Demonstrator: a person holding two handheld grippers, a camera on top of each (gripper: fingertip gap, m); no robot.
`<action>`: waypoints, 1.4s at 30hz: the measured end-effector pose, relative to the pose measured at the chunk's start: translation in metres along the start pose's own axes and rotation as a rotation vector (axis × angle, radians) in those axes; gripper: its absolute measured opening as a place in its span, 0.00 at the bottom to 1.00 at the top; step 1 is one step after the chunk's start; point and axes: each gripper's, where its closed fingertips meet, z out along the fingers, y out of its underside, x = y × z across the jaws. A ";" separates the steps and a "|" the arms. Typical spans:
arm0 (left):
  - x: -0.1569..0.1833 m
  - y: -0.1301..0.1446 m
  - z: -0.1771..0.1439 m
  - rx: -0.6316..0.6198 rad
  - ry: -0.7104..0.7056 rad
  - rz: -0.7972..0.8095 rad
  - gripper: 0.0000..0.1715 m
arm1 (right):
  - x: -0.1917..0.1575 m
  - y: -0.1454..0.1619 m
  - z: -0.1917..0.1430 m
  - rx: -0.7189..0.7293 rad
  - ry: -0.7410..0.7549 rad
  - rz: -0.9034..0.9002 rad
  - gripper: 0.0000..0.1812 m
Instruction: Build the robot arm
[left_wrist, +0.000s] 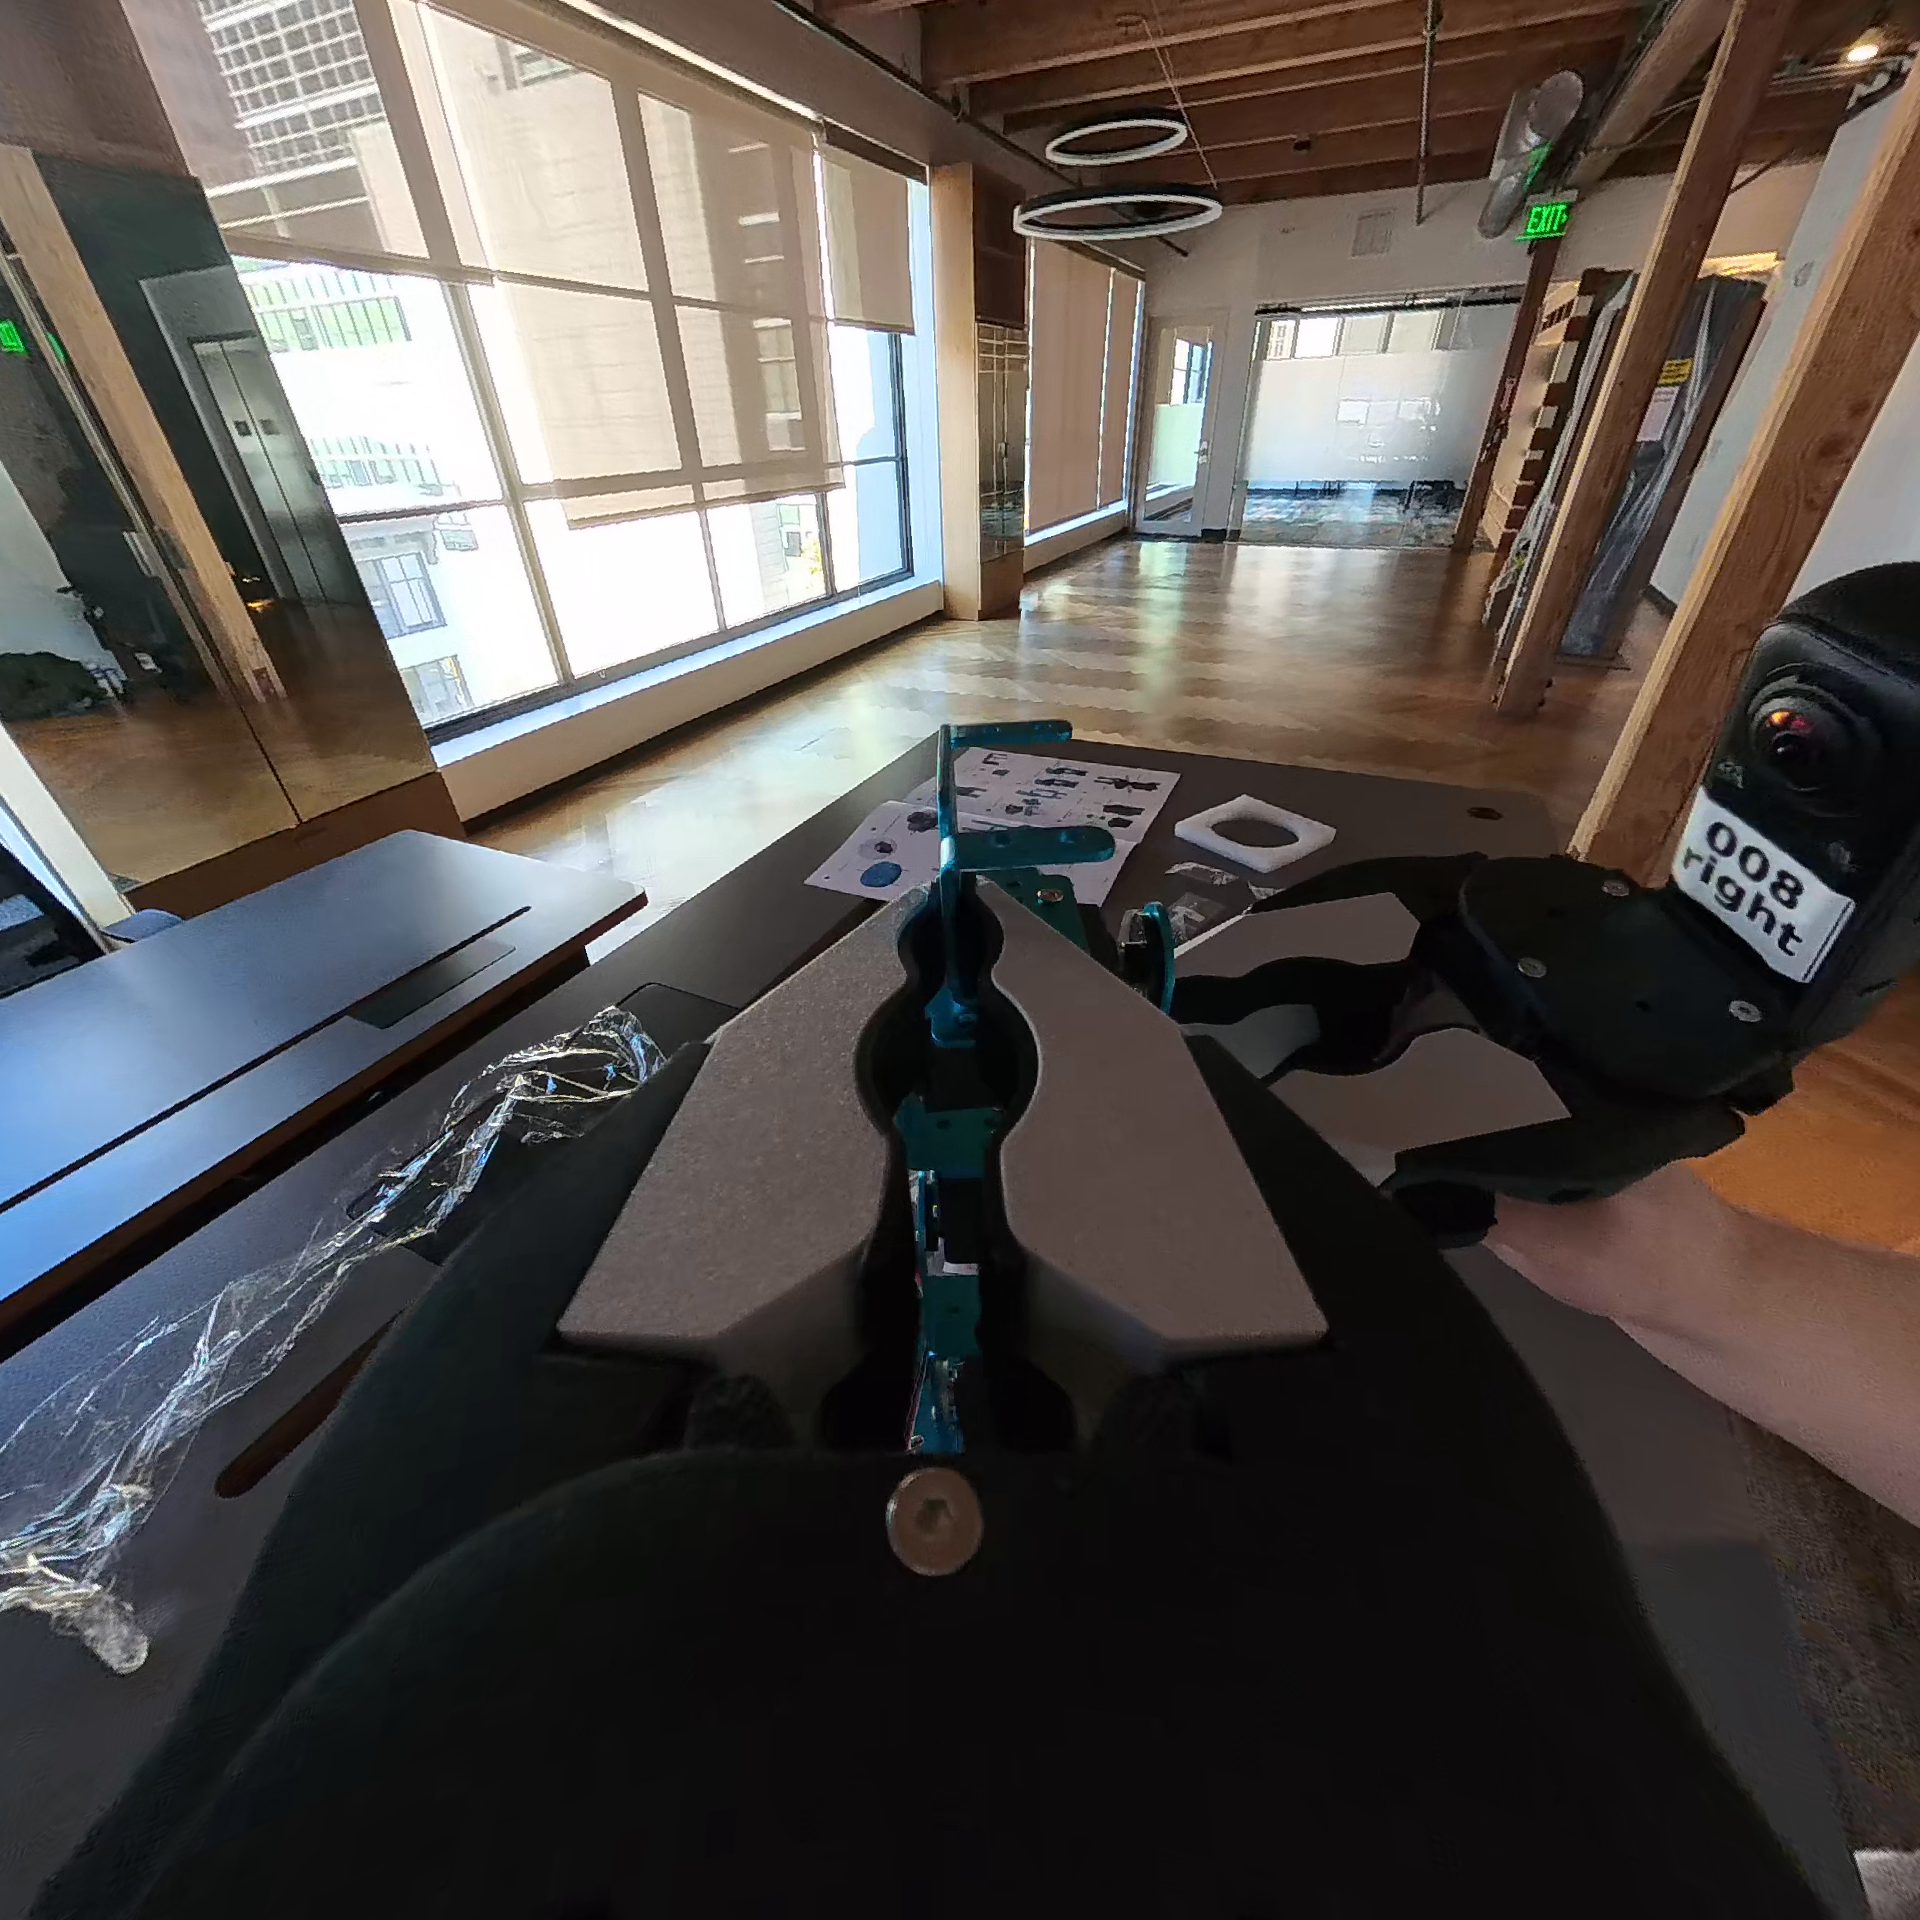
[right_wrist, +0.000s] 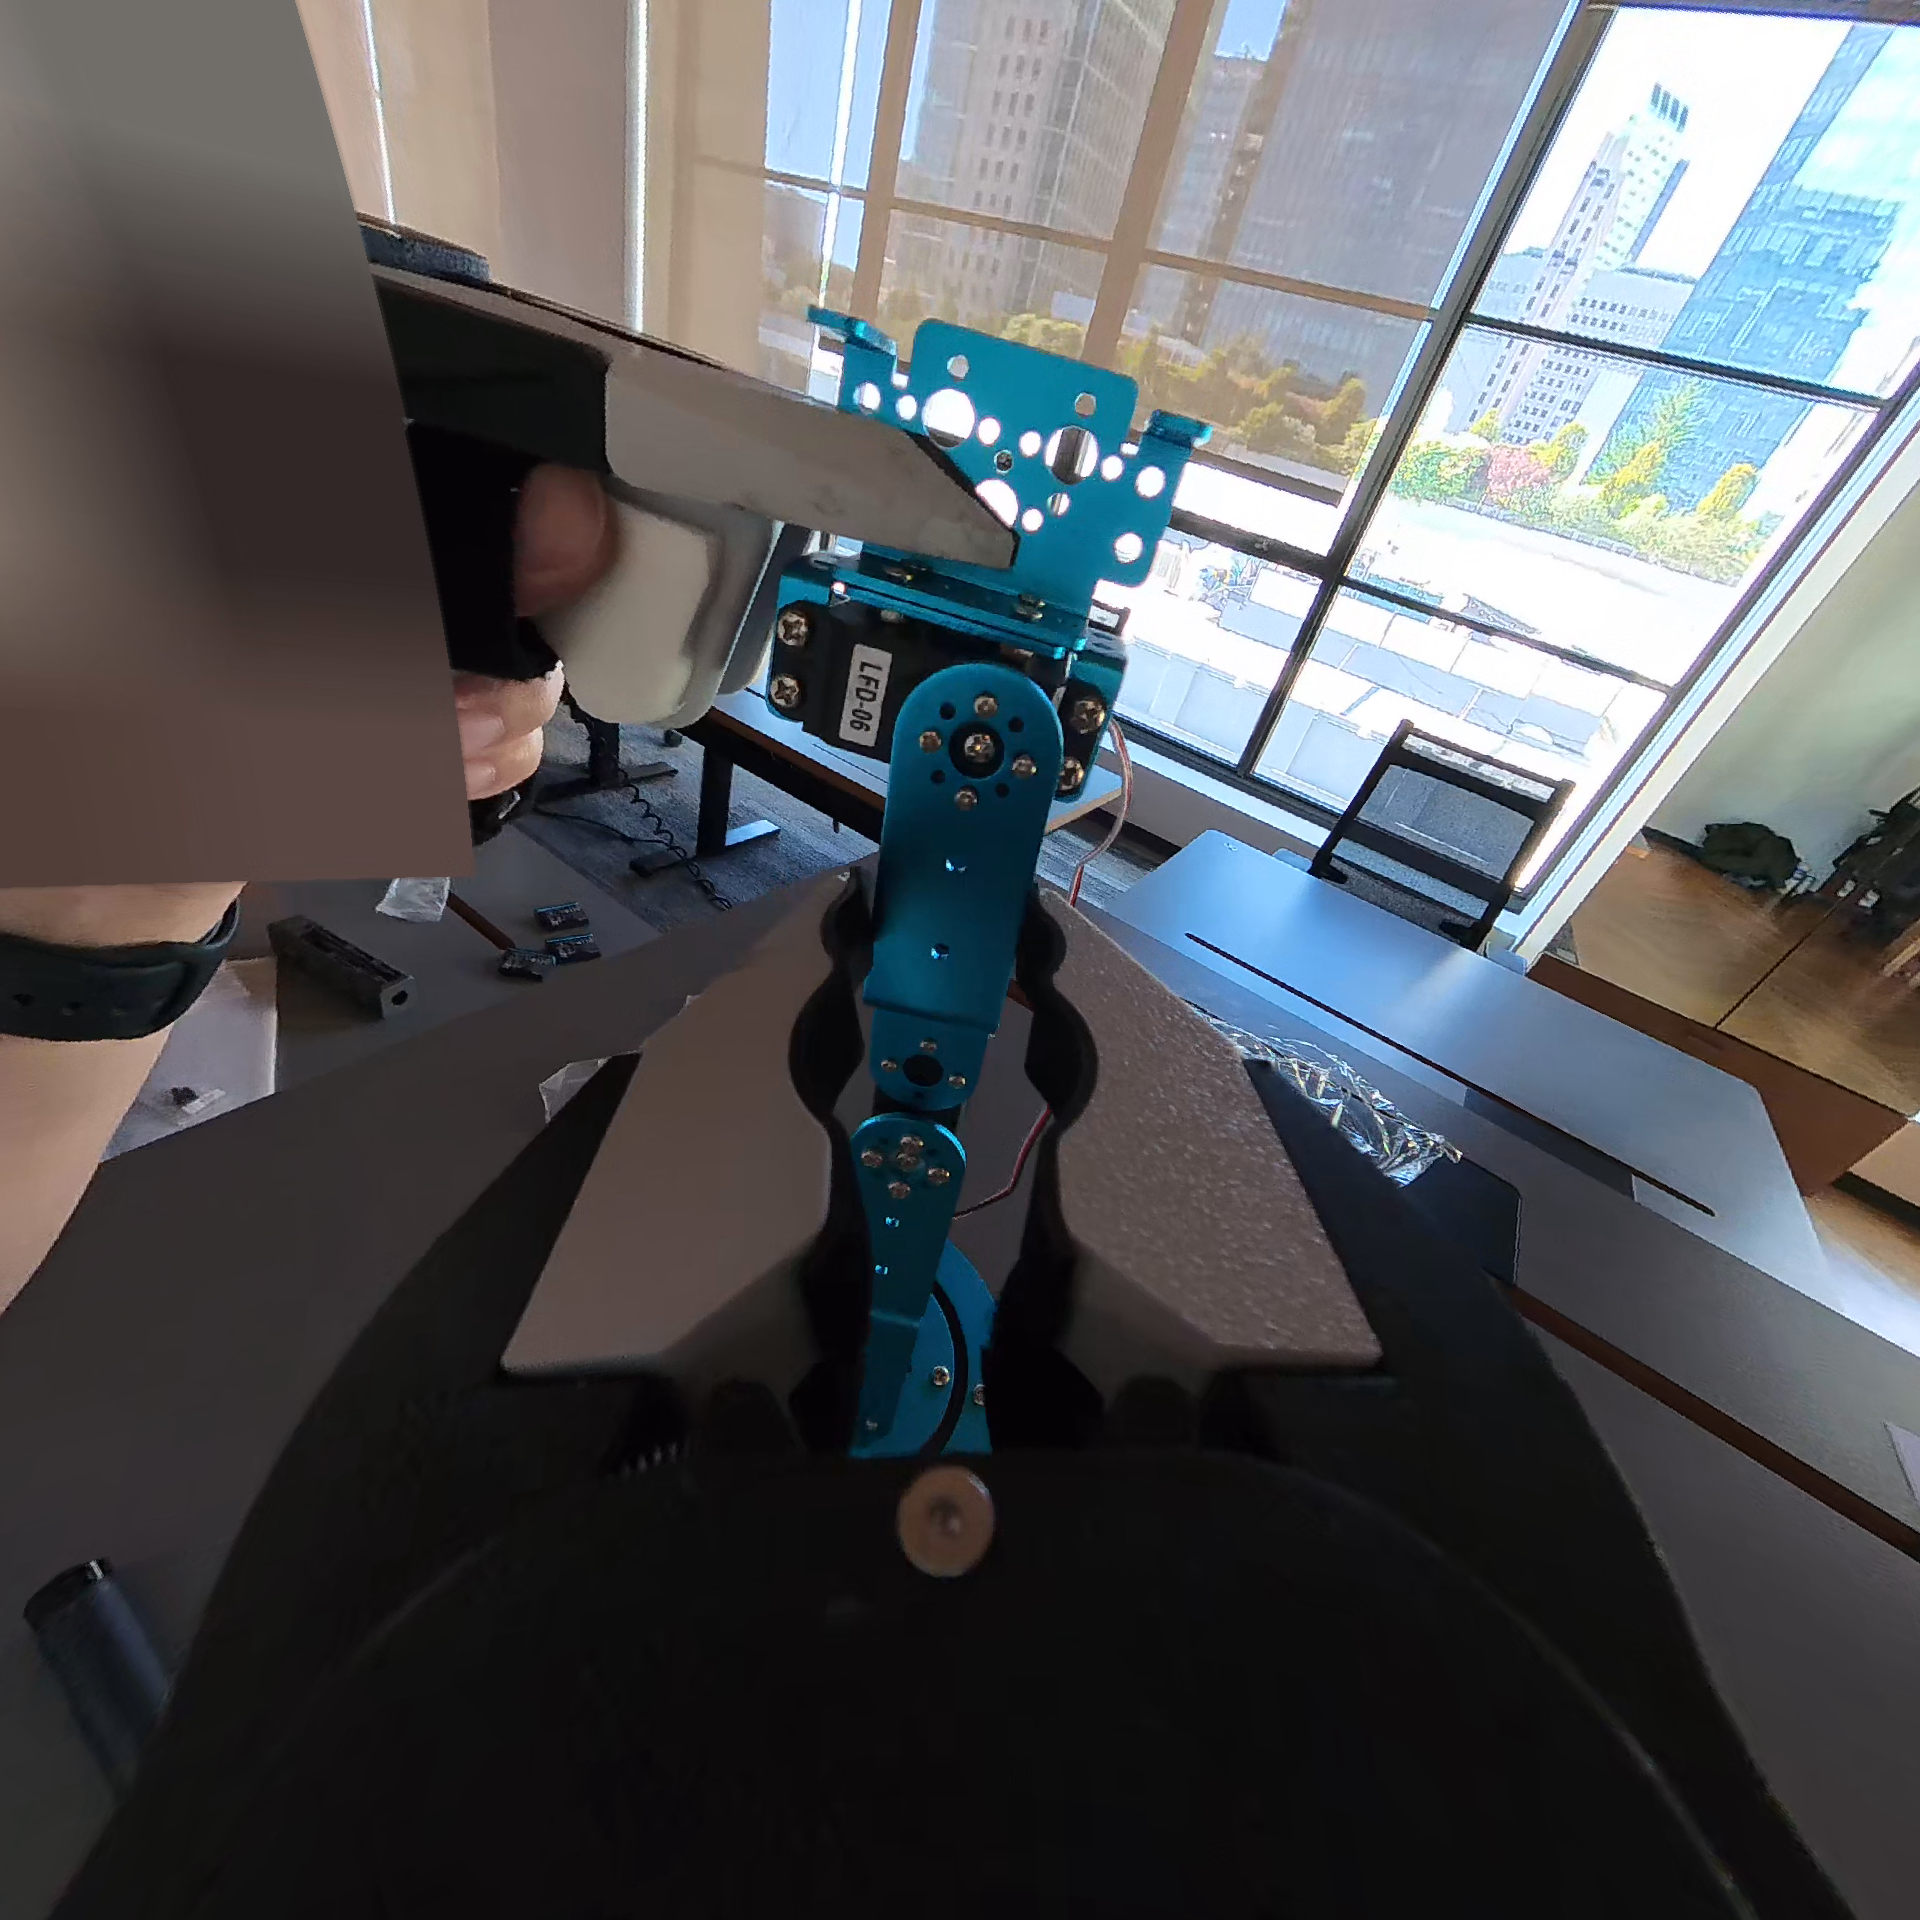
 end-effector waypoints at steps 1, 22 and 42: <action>0.000 0.000 0.000 -0.002 0.001 0.003 0.00 | 0.000 0.000 0.000 0.002 -0.005 0.004 0.15; 0.002 0.018 -0.051 0.078 -0.001 -0.124 0.19 | 0.000 0.000 -0.018 0.096 -0.246 0.145 0.22; 0.014 0.036 -0.039 0.119 -0.294 -0.086 0.30 | 0.006 0.076 -0.073 0.030 -0.640 0.334 0.22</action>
